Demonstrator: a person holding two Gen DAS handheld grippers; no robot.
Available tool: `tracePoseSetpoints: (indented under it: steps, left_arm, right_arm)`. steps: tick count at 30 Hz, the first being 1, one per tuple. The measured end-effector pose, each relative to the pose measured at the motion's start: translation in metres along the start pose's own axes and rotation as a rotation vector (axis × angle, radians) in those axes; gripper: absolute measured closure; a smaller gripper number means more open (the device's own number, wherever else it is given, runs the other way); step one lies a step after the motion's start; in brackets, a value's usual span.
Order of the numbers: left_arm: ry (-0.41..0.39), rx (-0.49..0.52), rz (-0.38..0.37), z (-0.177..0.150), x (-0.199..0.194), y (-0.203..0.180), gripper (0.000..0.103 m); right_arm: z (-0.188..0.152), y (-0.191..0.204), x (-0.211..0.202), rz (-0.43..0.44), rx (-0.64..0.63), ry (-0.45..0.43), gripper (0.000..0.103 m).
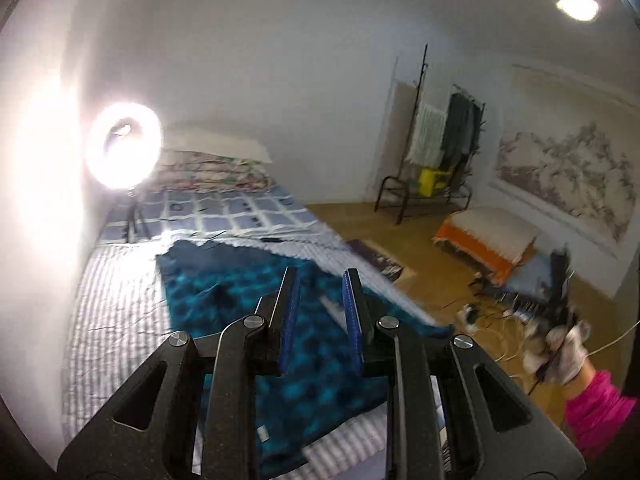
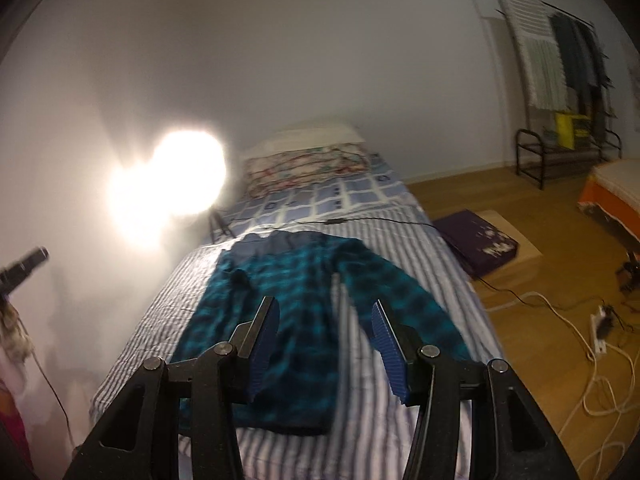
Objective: Fold large clothes
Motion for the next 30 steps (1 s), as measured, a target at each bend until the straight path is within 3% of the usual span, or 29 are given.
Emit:
tracePoseSetpoints:
  steps: [5, 11, 15, 17, 20, 23, 25, 26, 28, 30]
  left_arm:
    - [0.036, -0.039, -0.031, -0.006, 0.024, -0.010, 0.083]
    - [0.171, -0.076, -0.058, -0.074, 0.058, -0.024, 0.083]
    - [0.242, -0.103, -0.062, -0.116, 0.076, -0.034, 0.083]
    - [0.278, -0.132, -0.071, -0.134, 0.086, -0.036, 0.083]
    - [0.306, -0.145, -0.071, -0.149, 0.097, -0.041, 0.083]
    - [0.324, -0.141, -0.066, -0.158, 0.106, -0.047, 0.083]
    - [0.337, -0.134, -0.064, -0.162, 0.112, -0.051, 0.083]
    - [0.344, -0.130, -0.063, -0.163, 0.115, -0.053, 0.083]
    - [0.358, -0.117, -0.067, -0.166, 0.120, -0.058, 0.083]
    - [0.369, -0.094, -0.065, -0.167, 0.124, -0.063, 0.083]
  right_arm:
    - [-0.014, -0.052, 0.009, -0.075, 0.068, 0.036, 0.049]
    - [-0.041, -0.128, 0.042, -0.135, 0.259, 0.154, 0.046]
    - [-0.059, -0.169, 0.062, -0.110, 0.436, 0.230, 0.046]
    - [-0.065, -0.184, 0.068, -0.057, 0.522, 0.234, 0.045]
    - [-0.066, -0.204, 0.082, 0.032, 0.663, 0.231, 0.035]
    - [-0.068, -0.229, 0.105, 0.067, 0.793, 0.231, 0.037]
    - [-0.071, -0.243, 0.126, 0.039, 0.852, 0.242, 0.051]
    - [-0.072, -0.246, 0.134, 0.024, 0.850, 0.249, 0.075]
    - [-0.069, -0.242, 0.143, -0.028, 0.790, 0.268, 0.087]
    - [-0.059, -0.221, 0.139, -0.050, 0.635, 0.265, 0.099]
Point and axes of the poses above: each gripper's, at about its wrist camera, not at the fingertips, and x roughly the way its jaws point, y to its left, z to its top, the point moved 3 cm from there along x, roughly the way its jaws point, and after that the axes turned 10 degrees about x, right-handed, at the moved point
